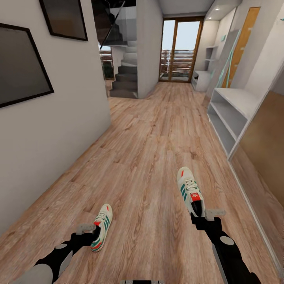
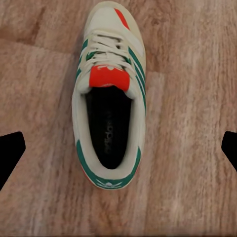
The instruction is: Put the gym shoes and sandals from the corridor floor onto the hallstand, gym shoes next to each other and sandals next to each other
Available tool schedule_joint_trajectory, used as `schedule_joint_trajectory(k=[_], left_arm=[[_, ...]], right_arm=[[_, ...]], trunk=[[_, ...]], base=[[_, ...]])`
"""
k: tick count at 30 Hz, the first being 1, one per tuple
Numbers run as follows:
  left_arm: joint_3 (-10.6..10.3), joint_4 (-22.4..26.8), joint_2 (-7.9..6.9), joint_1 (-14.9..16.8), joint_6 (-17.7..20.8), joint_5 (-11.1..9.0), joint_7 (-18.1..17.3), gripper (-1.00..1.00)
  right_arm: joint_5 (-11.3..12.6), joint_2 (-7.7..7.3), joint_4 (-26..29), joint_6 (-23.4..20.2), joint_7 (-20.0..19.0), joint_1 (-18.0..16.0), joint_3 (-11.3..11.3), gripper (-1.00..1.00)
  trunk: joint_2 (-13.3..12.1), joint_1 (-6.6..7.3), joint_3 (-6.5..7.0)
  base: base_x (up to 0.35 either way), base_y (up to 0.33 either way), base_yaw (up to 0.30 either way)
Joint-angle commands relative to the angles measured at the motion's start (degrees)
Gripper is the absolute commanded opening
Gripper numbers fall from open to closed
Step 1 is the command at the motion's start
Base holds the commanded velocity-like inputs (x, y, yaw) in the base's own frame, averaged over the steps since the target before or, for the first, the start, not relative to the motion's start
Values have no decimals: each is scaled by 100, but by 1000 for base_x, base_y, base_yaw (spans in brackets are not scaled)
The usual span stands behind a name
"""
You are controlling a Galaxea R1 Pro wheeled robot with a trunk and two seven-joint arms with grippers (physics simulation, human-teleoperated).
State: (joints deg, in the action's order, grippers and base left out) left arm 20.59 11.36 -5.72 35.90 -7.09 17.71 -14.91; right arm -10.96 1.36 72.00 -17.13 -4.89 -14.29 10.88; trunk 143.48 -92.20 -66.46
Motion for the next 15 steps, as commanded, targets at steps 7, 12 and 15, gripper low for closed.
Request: schedule_joint_trajectory(k=[7,12,15], left_arm=[[38,-2,0,5,-218,60,-21,100],[48,-2,7,5,-390,65,-21,100],[53,-2,4,4,-417,65,-21,100]], right_arm=[[-62,5,16,-27,-55,-1,8,-100],[-64,4,47,-27,-55,-1,14,-100],[-65,0,71,-27,-55,2,16,-100]], trunk=[[12,-16,-185],[19,-29,-298],[23,-37,-365]], base=[[0,0,-30],[0,0,-3],[0,0,0]])
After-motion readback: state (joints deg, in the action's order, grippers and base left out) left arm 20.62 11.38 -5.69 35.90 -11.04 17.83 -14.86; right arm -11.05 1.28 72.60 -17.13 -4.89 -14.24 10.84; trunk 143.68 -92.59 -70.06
